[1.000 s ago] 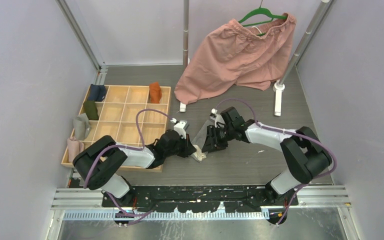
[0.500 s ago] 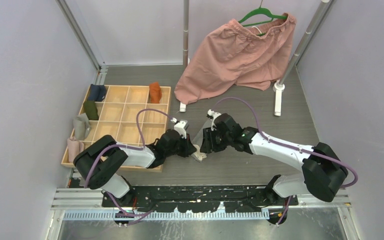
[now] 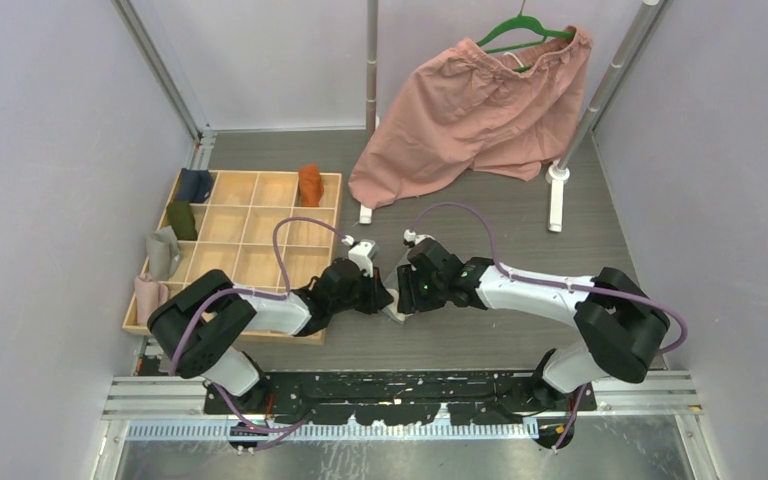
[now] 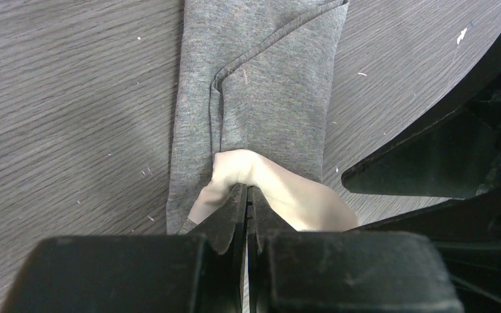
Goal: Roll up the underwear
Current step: Roll the underwear to the center of the board.
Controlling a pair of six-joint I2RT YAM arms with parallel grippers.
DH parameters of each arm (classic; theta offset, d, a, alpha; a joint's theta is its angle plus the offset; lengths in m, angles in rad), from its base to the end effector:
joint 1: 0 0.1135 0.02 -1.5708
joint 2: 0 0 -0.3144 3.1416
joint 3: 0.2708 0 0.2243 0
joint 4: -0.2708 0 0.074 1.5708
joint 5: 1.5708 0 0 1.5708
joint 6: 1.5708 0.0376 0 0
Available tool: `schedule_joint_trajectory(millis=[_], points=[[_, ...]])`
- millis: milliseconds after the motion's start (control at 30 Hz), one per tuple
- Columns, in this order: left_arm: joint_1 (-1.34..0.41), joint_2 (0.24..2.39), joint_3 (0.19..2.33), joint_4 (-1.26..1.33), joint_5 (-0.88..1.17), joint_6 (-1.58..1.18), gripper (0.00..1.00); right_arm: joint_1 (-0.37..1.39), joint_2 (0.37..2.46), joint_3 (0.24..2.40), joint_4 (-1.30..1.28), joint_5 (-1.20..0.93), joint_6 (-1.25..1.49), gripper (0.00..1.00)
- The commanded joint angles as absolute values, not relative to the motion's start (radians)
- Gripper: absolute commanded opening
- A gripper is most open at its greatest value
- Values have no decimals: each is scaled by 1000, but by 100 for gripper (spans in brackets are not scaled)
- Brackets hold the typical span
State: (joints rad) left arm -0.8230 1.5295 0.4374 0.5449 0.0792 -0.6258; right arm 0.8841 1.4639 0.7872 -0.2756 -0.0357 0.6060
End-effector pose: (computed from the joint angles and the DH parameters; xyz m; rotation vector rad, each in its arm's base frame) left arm 0.1712 -0.1890 0.2054 0.2730 2.2476 -0.9098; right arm 0.1620 0.1998 0.2466 -0.3815 2.6175 0.6077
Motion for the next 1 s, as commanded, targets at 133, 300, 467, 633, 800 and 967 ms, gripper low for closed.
schedule_joint_trajectory(millis=[133, 300, 467, 633, 800, 967], points=[[-825, 1547, 451, 534, 60, -622, 1, 914, 1493, 847, -234, -14, 627, 50], [-826, 1549, 449, 535, 61, -623, 1, 925, 1507, 857, -259, -3, 616, 50], [-825, 1549, 449, 536, 63, -624, 1, 948, 1535, 884, -300, 56, 600, 49], [-825, 1545, 448, 535, 61, -624, 1, 973, 1565, 917, -331, 83, 589, 48], [-825, 1545, 448, 535, 63, -626, 1, 991, 1591, 942, -362, 102, 581, 42], [-825, 1541, 445, 534, 64, -626, 1, 994, 1591, 938, -342, 115, 573, 29]])
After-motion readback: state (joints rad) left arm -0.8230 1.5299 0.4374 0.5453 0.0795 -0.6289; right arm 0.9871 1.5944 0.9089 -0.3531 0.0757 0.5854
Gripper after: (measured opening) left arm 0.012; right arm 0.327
